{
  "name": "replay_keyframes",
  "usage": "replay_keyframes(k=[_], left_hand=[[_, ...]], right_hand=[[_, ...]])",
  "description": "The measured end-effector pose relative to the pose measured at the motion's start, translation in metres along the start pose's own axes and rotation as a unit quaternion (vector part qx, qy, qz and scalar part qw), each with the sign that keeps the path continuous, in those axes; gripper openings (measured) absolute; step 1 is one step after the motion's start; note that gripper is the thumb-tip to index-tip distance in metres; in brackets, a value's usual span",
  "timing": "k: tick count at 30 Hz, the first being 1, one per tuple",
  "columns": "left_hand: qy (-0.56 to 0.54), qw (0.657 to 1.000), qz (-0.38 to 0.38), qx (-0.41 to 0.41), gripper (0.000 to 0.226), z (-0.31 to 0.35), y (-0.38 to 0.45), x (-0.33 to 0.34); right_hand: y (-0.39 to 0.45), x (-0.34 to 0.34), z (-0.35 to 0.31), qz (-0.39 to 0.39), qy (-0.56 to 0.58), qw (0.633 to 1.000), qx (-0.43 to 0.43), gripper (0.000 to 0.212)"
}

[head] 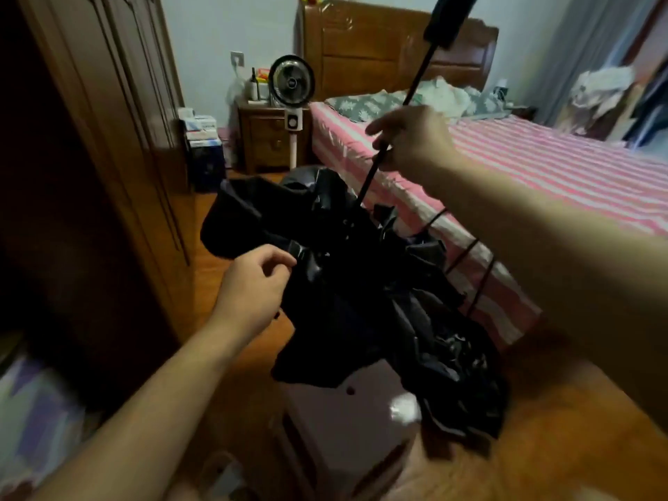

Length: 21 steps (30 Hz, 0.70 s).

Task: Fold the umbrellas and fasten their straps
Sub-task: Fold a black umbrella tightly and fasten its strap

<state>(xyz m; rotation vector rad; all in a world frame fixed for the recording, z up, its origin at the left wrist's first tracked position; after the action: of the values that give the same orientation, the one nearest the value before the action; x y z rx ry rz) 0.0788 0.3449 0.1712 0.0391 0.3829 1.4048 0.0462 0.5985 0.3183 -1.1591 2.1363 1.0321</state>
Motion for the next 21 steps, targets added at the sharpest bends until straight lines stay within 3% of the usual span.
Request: replay_keyframes(k=[8,11,19,21], left_hand=[[0.035,0.993,-0.080,-0.081,0.023,-0.093,-0.093,0.025],[0.013,0.991,-0.121,-0.061,0.025,-0.085,-0.091,0.038],[-0.151,0.958,-0.183,-0.162,0.050,-0.092,-0.046,0.108],[-0.150,0.953,-0.212,-0.156,0.043,-0.087,-0.027,0.131]], right_hand=[[-0.102,0.061,0.072,-0.108,-0.092,0.990,-0.017,0.042],[-0.109,0.076,0.083,-0.121,-0.097,0.988,-0.020,0.045],[-0.109,0.088,0.064,-0.159,-0.081,0.981,-0.070,0.030],[-0.117,0.086,0.071,-0.192,-0.029,0.979,-0.068,0.026]])
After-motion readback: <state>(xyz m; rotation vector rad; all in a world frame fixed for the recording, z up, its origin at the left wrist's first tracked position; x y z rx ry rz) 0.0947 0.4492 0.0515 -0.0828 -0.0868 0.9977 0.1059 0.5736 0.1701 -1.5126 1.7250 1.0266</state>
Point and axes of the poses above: each hand's wrist, its own y-axis towards the middle knuckle, its own x-axis out of the palm, z = x × y, the point moved 6 cm from there along y, towards the middle knuckle, and after that the axes turned 15 degrees about -y, right-handed, at the moved point
